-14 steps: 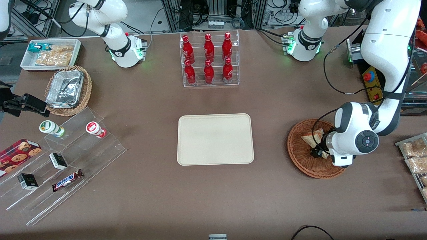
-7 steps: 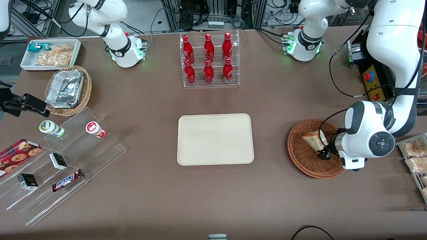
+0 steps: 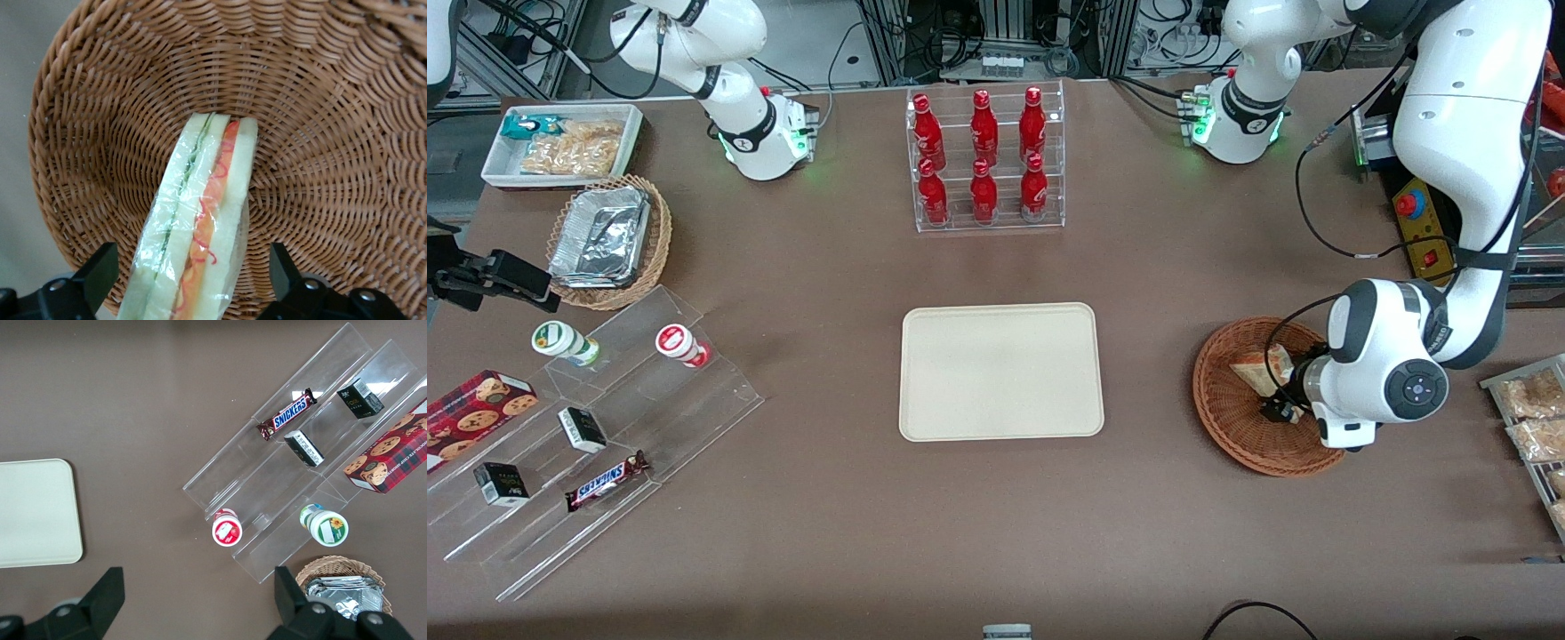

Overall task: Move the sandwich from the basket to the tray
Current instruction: 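Lift the sandwich and carry it with the left gripper over the tray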

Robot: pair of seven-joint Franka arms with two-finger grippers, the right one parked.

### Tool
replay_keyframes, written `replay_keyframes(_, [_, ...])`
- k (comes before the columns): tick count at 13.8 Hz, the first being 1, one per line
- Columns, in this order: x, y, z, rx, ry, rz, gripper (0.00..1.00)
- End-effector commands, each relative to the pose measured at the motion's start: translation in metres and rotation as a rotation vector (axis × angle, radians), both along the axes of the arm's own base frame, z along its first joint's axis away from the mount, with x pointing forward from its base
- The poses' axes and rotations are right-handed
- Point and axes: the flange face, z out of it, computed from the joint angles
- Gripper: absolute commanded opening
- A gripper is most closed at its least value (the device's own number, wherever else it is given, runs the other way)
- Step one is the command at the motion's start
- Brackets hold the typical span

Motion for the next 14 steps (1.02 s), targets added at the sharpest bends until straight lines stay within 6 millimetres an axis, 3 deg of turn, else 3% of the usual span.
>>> replay_keyframes(1, [-0.004,-0.002,-0.009,0.005,-0.024,0.003,1.0])
replay_keyframes(2, [-0.005,-0.003,-0.013,0.0,-0.031,0.006,0.97])
replay_keyframes(3, [-0.006,-0.005,-0.015,-0.005,-0.033,0.018,0.79])
replay_keyframes(4, [-0.006,-0.005,-0.015,0.003,-0.033,0.042,0.54])
replay_keyframes(6, [-0.004,-0.006,-0.007,0.01,-0.038,0.04,0.21])
replay_keyframes(7, [-0.004,-0.007,-0.004,0.01,-0.043,0.024,0.16])
replay_keyframes(9, [-0.002,-0.014,0.011,0.016,-0.048,0.008,0.14])
replay_keyframes(11, [0.002,-0.025,0.04,0.012,-0.05,-0.051,0.14])
replay_keyframes(13, [0.005,-0.065,0.073,-0.002,-0.07,-0.147,0.15])
replay_keyframes(14, [0.005,-0.101,0.088,-0.011,-0.096,-0.189,0.15])
